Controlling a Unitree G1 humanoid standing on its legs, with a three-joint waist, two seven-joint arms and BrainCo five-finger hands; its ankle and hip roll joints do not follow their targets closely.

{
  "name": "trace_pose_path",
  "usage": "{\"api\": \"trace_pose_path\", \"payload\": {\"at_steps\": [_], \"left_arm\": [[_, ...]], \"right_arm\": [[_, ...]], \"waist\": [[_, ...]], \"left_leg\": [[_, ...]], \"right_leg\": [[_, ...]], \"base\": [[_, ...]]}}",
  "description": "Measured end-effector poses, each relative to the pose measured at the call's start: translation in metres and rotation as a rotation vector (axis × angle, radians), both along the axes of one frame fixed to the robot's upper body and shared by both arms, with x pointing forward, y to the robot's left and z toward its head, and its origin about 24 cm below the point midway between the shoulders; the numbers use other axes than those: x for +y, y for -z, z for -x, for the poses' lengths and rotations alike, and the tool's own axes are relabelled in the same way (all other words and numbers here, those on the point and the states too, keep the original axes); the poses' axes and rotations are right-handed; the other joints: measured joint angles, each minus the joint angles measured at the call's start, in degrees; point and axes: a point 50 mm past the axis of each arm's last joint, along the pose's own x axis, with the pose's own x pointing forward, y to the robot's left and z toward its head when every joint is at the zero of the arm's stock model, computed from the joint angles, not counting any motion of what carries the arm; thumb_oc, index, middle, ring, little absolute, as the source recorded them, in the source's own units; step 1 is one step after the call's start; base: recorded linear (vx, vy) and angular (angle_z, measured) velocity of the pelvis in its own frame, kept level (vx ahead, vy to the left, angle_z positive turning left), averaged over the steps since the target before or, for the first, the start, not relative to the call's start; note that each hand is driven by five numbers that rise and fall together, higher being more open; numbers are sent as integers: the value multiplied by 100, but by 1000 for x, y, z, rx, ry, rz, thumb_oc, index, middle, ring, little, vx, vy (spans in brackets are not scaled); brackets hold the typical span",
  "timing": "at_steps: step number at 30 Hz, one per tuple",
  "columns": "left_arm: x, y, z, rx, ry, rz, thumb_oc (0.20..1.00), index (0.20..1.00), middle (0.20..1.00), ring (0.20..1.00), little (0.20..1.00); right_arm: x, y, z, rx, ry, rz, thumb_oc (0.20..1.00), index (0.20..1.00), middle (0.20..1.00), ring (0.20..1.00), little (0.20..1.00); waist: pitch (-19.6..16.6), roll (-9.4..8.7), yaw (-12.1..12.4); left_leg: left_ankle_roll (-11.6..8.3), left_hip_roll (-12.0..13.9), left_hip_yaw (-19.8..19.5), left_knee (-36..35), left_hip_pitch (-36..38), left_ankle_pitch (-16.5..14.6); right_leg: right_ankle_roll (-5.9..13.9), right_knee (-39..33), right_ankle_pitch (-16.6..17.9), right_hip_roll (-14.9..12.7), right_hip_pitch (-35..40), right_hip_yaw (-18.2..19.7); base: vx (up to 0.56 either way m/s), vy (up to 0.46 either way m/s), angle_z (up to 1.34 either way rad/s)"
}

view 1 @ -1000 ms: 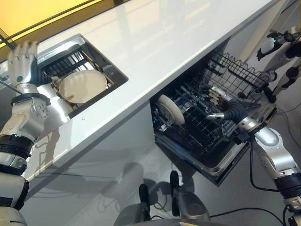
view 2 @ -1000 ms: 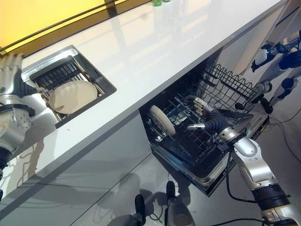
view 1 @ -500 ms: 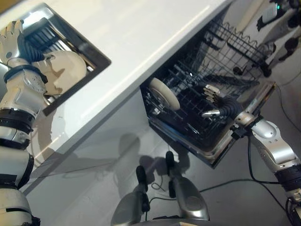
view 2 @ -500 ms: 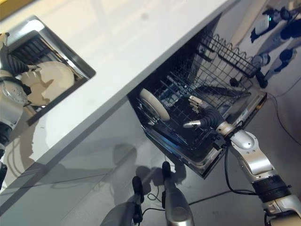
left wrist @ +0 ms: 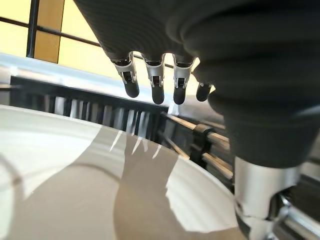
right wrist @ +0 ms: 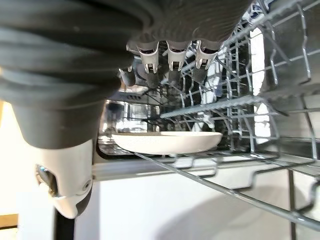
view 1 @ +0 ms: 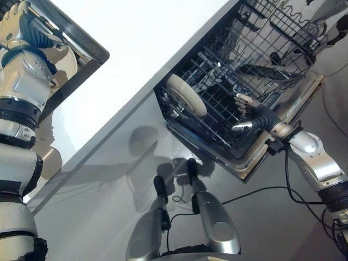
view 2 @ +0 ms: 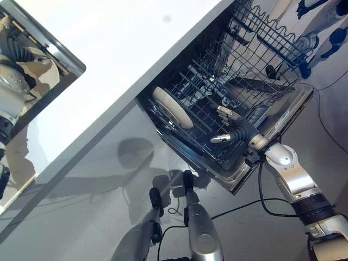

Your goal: Pick up plates and place into dishwasher.

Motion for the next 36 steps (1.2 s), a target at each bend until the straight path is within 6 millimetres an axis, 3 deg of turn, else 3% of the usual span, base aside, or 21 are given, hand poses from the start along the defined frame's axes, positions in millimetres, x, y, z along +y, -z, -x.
{"api": "trace_pose_path", "payload": {"at_steps": [10,17,25,26,27,28,29,36], "left_arm": [[15,-2,6,358,-52,107,1000,1000,1000,1000,1000],[34,9,14,472,-130,181,1000,1000,1000,1000,1000],[36,12,16,575,-130,161,1000,1000,1000,1000,1000],[37,11,17,581,-126,163,890,890,890,890,890],[38,10,18,592,-121,162,715,715,715,715,715],[39,9,19,600,-119,162,492,492,492,492,492],[40,9,20,606,-112,161,200,200,200,200,200],[52,10,30,625,-148,117,200,200,200,200,200]], "right_arm": [[2,-10,-4,-30,-5,6,1000,1000,1000,1000,1000],[2,-11,-5,-15,-7,17,1000,1000,1000,1000,1000],[1,-9,-5,-3,3,34,1000,1000,1000,1000,1000],[1,-9,-5,-2,3,34,1000,1000,1000,1000,1000],[1,-9,-5,-2,3,35,1000,1000,1000,1000,1000],[1,-9,-5,-1,4,38,1000,1000,1000,1000,1000],[0,-9,-5,-2,5,41,1000,1000,1000,1000,1000],[-2,-9,-4,0,8,76,1000,1000,1000,1000,1000]], "waist": [[1,6,-26],[4,14,-23],[9,33,-18],[9,34,-22],[9,36,-25],[7,42,-25],[8,53,-24],[17,121,-17]], "left_leg": [[4,-6,15,0,8,1],[-2,8,11,-1,134,-2],[-1,6,1,-1,205,2],[-1,5,1,-1,206,2],[-1,6,2,0,207,2],[-1,6,2,0,207,2],[0,5,2,0,211,3],[-6,-1,1,0,323,-4]], "right_leg": [[-23,1,18,-11,-10,-7],[-30,0,19,-3,117,-11],[-47,-1,29,-7,191,-22],[-48,-1,30,-7,191,-22],[-49,-1,31,-7,192,-22],[-49,-1,31,-7,193,-22],[-51,-1,32,-8,197,-22],[-57,0,22,-17,303,-23]], "base": [[6,12,-1],[0,0,0],[0,0,0],[0,0,0],[0,0,0],[0,0,0],[0,0,0],[0,0,0]]}}
